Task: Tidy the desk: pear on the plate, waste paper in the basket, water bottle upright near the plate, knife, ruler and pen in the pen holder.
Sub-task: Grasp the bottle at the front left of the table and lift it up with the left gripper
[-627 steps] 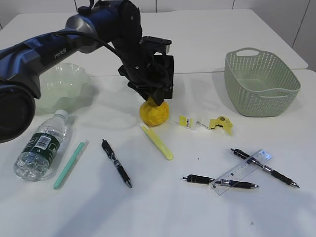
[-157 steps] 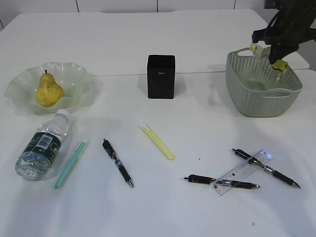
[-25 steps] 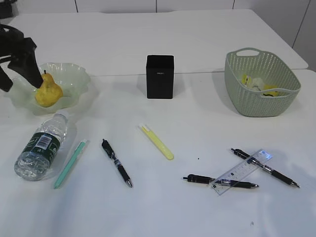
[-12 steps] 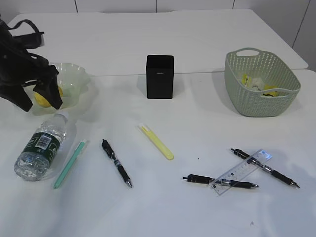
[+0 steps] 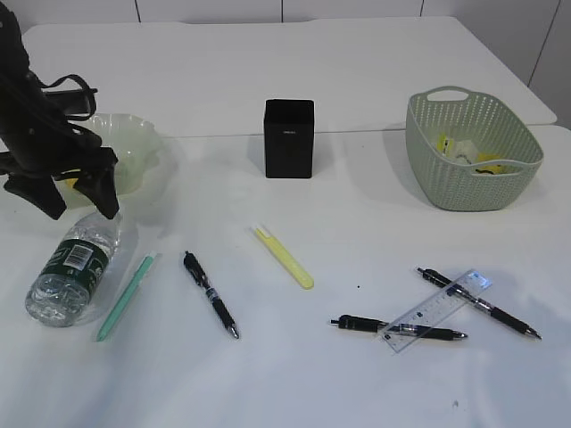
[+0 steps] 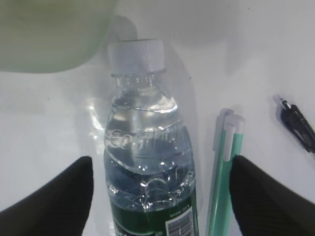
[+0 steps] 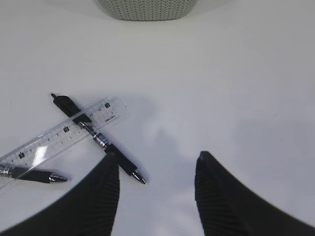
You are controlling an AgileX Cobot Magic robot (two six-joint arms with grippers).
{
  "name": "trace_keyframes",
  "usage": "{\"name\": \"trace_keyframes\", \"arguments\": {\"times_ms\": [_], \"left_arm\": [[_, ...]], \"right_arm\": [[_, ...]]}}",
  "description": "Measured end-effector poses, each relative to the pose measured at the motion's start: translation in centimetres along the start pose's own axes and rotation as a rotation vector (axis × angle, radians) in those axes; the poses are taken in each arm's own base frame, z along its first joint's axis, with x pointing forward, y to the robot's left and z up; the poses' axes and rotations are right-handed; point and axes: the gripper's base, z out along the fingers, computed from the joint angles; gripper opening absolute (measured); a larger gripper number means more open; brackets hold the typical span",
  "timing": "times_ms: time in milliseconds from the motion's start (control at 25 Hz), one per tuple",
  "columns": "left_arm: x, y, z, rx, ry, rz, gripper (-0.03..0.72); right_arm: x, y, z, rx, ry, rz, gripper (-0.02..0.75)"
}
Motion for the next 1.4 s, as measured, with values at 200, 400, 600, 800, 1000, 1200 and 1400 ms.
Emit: {"name": "trace_keyframes", "arguments": {"times_ms": [200, 400, 600, 800, 1000, 1200, 1400], "left_arm": [[-0.2, 0.2, 0.6, -0.006, -0.008, 0.0, 0.615], [-0.3, 0.3, 1.7, -0.006, 0.013, -0.004, 0.615], [-0.6, 0.5, 2.6, -0.006, 0.027, -0.005, 0.615], [-1.4, 0.5, 2.5, -0.005, 0.021, -0.001, 0.615], [-1.6, 0.4, 2.3, -0.001, 0.042, 0.002, 0.615], [-1.5, 0.4, 2.2, 0.0, 0.056, 0.003, 0.615], [-1.3, 0.6, 3.4, 0.003, 0.105, -0.002, 0.615]], "right_arm": [[0.0, 0.0, 0.0, 0.0, 0.002, 0.0, 0.405], [0.0, 0.0, 0.0, 0.0, 0.002, 0.0, 0.405], [0.0, 0.0, 0.0, 0.0, 0.004, 0.0, 0.405], [0.0, 0.0, 0.0, 0.0, 0.004, 0.0, 0.405], [0.1, 0.0, 0.0, 0.0, 0.006, 0.0, 0.405], [0.1, 0.0, 0.0, 0.0, 0.006, 0.0, 0.405], [0.1, 0.0, 0.0, 0.0, 0.006, 0.0, 0.405]]}}
